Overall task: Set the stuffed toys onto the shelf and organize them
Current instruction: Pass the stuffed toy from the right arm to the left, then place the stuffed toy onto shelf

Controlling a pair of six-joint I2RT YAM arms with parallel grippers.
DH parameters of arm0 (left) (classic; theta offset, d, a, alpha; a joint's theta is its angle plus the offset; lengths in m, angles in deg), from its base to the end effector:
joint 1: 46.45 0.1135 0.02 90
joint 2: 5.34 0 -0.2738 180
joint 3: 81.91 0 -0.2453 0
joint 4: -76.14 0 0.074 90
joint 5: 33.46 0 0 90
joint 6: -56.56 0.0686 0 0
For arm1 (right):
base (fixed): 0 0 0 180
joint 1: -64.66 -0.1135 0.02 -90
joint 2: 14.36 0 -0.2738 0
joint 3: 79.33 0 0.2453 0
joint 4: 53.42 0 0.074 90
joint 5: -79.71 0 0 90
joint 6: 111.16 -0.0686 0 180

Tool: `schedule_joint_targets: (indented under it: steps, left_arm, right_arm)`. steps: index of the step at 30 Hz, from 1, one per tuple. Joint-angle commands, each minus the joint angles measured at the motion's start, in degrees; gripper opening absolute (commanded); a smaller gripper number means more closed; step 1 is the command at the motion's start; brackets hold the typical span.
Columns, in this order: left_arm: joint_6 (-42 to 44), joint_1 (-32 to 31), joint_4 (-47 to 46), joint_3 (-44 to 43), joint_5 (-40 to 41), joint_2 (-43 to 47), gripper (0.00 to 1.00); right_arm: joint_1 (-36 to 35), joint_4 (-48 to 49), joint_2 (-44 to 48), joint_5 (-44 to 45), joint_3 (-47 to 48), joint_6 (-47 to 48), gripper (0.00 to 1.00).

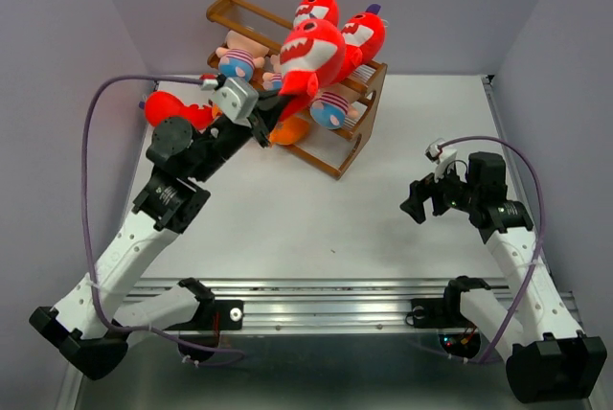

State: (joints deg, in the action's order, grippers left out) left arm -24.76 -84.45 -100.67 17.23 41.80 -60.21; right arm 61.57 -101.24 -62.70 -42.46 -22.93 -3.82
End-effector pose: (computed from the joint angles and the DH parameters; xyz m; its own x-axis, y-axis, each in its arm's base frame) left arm 0.1566 -0.1445 0.4993 0.4196 -0.1426 -0.8964 0.7252 0.6466 0.2366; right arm 0.1802 0.0463 0.2680 -0.4742 -0.2783 -0.8353 -0.6240 0.7755 0.0959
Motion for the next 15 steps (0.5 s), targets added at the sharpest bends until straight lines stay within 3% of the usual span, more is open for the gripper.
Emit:
schedule_joint_targets:
  steps: [1, 10, 15]
  left_arm:
    - [-2.0, 5.9, -6.0, -9.8, -0.6, -6.1, 0.00]
    - [-13.7, 22.5, -21.9, -17.8, -8.4, -21.1, 0.00]
    - [-17.9, 26.7, -27.3, -24.0, -10.3, -31.0, 0.00]
  right_arm:
    - [-0.4, 5.0, 1.0, -2.3, -0.7, 1.6, 1.00]
    - [-0.4, 5.0, 2.5, -1.2, -1.2, 2.1, 1.00]
    - [-0.4, 4.9, 3.1, -1.9, -1.3, 2.4, 1.00]
